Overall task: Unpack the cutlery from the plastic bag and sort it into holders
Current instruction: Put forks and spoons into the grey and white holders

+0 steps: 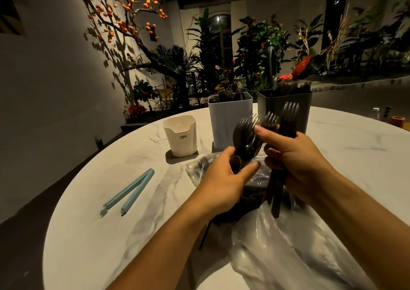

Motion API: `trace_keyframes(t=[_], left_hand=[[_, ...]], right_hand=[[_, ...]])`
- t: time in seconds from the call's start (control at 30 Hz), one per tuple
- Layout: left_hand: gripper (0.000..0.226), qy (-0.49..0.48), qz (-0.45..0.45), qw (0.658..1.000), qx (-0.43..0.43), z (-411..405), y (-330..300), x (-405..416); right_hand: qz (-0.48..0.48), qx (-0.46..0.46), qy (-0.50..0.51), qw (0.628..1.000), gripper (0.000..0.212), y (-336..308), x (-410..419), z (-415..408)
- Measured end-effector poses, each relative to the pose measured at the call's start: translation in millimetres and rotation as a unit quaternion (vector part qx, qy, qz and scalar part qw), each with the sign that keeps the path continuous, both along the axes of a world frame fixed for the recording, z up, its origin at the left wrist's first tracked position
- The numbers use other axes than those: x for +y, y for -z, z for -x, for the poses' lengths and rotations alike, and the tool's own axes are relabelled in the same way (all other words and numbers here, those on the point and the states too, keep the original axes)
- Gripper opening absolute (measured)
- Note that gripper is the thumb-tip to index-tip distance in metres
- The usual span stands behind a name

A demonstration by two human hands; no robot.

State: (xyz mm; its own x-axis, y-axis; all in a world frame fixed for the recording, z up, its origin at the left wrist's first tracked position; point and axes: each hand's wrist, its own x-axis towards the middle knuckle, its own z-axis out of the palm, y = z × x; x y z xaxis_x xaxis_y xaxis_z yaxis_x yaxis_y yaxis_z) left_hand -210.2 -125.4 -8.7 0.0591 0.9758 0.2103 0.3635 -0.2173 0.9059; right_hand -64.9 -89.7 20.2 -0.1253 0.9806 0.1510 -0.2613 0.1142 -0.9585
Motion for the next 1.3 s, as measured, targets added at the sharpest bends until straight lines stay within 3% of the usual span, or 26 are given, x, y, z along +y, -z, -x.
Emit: trace_keyframes(t=[0.13, 0.23, 0.33, 0.47, 0.67, 0.8, 0.97, 1.1, 1.3], left_hand=[[0.014, 0.032, 0.054, 0.995, -0.072, 1, -2, -2], [0.027, 0.039, 0.075, 0.991, -0.106, 1, -3, -2], [0.026, 0.037, 0.086, 0.986, -0.138, 1, -6, -4], [0.027, 0.027, 0.074, 0.988, -0.132, 0, -7, -4], [0.028, -0.03, 0.069, 0.991, -0.114, 1, -6, -1], [0.029, -0.068, 0.062, 0.992, -0.09, 3, -4, 1], [0.028, -0.072, 0.014, 0.989, -0.131, 5, -4, 2], [0.026, -0.052, 0.004, 0.984, -0.169, 4, -5, 1], [0.027, 0.021, 0.018, 0.977, -0.21, 0, -9, -6]], right_hand=[[-0.005, 0.006, 0.031, 0.999, 0.025, -1, 1, -3], [-0.032, -0.04, 0.074, 0.996, 0.019, 1, 1, 2], [-0.048, -0.039, 0.083, 0.995, 0.017, 0, -1, 5], [-0.045, -0.036, 0.091, 0.994, 0.018, -1, -1, 4], [-0.045, 0.08, 0.092, 0.992, 0.021, -11, -1, -2], [-0.036, 0.172, 0.01, 0.984, 0.02, -20, -5, -11], [-0.003, 0.021, -0.153, 0.988, 0.027, -4, -5, -1], [-0.014, -0.027, -0.142, 0.989, 0.025, 4, -6, 5], [-0.03, -0.029, -0.133, 0.99, 0.018, 1, -8, 3]])
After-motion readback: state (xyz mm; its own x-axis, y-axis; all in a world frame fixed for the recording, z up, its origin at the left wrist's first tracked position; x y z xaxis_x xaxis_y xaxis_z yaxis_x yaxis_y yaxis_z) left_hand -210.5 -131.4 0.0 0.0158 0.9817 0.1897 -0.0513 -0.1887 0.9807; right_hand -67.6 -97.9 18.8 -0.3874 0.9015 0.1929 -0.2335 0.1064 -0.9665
